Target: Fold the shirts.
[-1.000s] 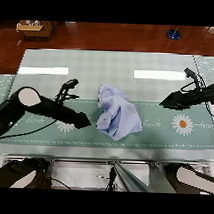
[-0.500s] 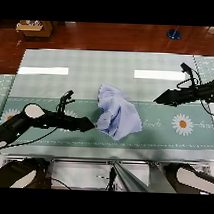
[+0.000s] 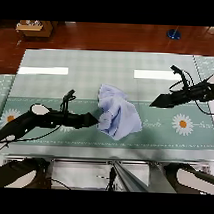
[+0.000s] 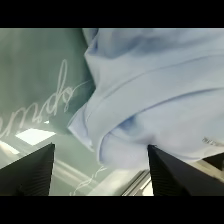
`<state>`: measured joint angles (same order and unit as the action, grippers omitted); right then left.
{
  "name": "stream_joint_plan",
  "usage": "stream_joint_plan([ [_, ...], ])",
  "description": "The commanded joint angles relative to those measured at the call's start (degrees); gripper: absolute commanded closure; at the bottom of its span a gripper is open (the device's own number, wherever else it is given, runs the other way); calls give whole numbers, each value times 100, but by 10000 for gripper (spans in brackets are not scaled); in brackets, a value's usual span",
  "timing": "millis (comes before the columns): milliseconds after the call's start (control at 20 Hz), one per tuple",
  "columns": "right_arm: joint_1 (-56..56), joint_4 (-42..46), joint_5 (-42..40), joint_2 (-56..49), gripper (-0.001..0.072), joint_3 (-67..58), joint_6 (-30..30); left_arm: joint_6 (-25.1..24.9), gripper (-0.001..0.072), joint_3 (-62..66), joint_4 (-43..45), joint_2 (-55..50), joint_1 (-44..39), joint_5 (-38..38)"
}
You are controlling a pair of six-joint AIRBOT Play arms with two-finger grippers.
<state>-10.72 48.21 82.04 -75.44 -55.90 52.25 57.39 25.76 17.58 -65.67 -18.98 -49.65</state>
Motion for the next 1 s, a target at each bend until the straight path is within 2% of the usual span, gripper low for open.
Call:
stream_joint_plan([
  [0, 24, 37, 42, 2, 175, 2, 70, -688, 30, 0, -1051, -411, -11, 11],
  [200, 24, 35, 48, 2, 176, 2, 162, -868, 30, 2, -1484, -820, -278, 0],
  [350, 24, 37, 142, 2, 176, 2, 240, -1287, 61, 101, -2212, -1060, -531, 0],
  [400, 22, 37, 186, 2, 176, 2, 260, -1346, 205, 160, -2437, -1102, -560, 2],
  [450, 22, 37, 201, 2, 176, 2, 264, -1346, 498, 210, -2562, -1121, -562, 22],
  [500, 24, 37, 197, 2, 176, 2, 280, -1346, 596, 269, -2579, -1123, -555, 46],
  [600, 24, 46, 197, 2, 177, 2, 284, -1344, 674, 332, -2577, -1121, -538, -9],
  [850, 17, 498, 282, 2, 178, 105, 413, -1355, 683, 332, -2575, -1117, -452, -404],
  [950, 7, 411, 221, 2, 178, 455, 413, -1523, 683, 332, -2570, -1117, -337, -741],
])
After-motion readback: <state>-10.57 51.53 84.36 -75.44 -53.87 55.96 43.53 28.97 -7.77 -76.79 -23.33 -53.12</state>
